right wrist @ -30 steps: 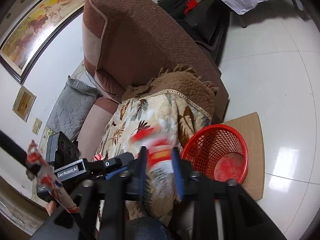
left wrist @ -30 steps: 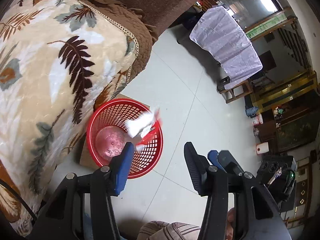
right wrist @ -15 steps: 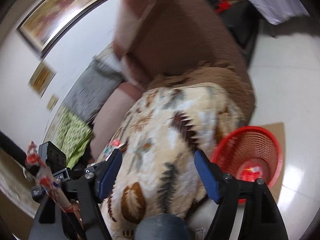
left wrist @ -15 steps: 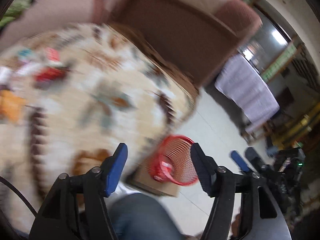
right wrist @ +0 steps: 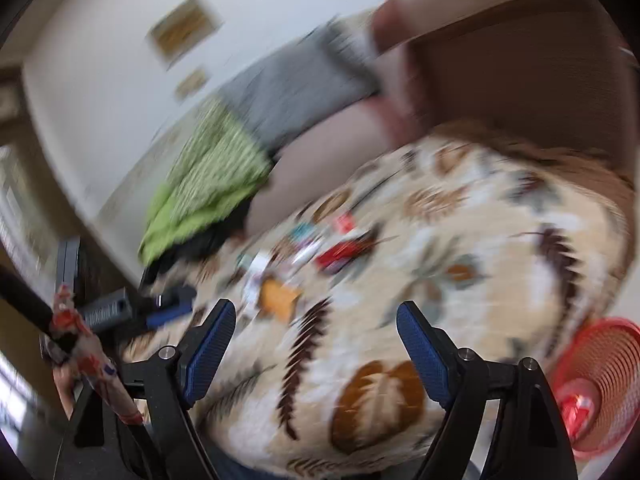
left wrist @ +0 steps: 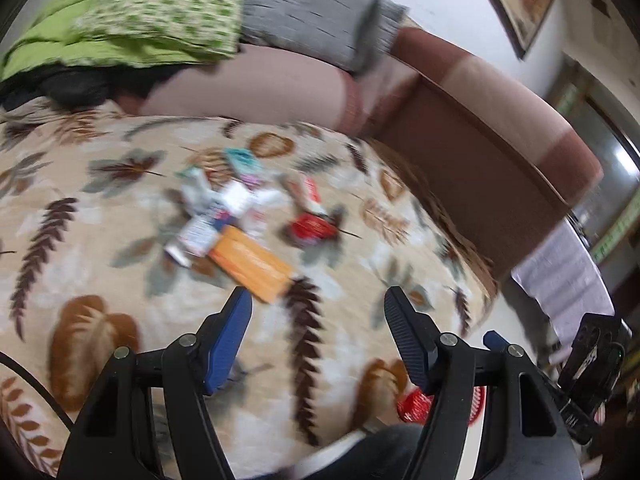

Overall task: Collect trash
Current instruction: 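Move both tools back over the trash on the sofa blanket, then grasp the white-blue medicine box with the left tool while the right tool grasps the orange box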

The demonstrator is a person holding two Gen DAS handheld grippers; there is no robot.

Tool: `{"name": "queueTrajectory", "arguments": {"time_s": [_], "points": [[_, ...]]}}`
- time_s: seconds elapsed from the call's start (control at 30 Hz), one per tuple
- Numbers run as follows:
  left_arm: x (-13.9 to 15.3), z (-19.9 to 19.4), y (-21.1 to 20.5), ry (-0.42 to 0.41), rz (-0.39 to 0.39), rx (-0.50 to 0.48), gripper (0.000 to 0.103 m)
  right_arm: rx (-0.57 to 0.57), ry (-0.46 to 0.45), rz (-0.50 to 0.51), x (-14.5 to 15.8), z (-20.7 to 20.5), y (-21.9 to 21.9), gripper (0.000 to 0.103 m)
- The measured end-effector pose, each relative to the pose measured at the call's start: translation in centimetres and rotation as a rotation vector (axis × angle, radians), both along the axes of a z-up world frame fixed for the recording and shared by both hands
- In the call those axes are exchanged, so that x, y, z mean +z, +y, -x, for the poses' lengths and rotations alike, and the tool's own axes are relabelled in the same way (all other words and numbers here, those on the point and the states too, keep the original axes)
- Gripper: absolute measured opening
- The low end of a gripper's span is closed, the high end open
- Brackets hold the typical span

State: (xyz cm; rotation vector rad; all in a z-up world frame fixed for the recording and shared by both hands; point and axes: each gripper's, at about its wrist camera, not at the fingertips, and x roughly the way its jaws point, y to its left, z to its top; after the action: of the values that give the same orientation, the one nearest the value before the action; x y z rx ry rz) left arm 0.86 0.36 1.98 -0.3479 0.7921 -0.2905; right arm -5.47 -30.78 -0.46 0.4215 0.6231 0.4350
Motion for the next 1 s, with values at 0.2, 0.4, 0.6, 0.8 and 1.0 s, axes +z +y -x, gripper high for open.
{"name": "queueTrajectory", "arguments": {"time_s": [0.2, 0.4, 0.6, 0.8, 1.0], "points": [[-0.7, -1.8, 4.2, 0.027, 0.024, 0.078, 0.068, 0.148, 0.015, 0.021, -1.4, -4.7, 5.1, 0.087], [-1.3, -4.5, 5.3, 0.066, 0.002, 0.093, 0.068, 0.226, 0.099, -0.039, -4.0, -9.9, 8.3, 0.087], [-3.1, -9.9, 3.6, 0.103, -0.110, 0.034, 0.068, 0.278, 0.195, -0.036, -7.4, -15.2, 10.9, 0.085], [-7.1, -14.2, 3.0, 0.142, -0.199, 0.012, 0.068, 0.277, 0.268, -0.021, -11.0, -19.4, 12.3, 0.082], [-9.5, -16.0, 3.5, 0.165, -0.210, 0.019, 0.068, 0.277, 0.317, -0.089, -13.8, -21.6, 12.4, 0.073]]}}
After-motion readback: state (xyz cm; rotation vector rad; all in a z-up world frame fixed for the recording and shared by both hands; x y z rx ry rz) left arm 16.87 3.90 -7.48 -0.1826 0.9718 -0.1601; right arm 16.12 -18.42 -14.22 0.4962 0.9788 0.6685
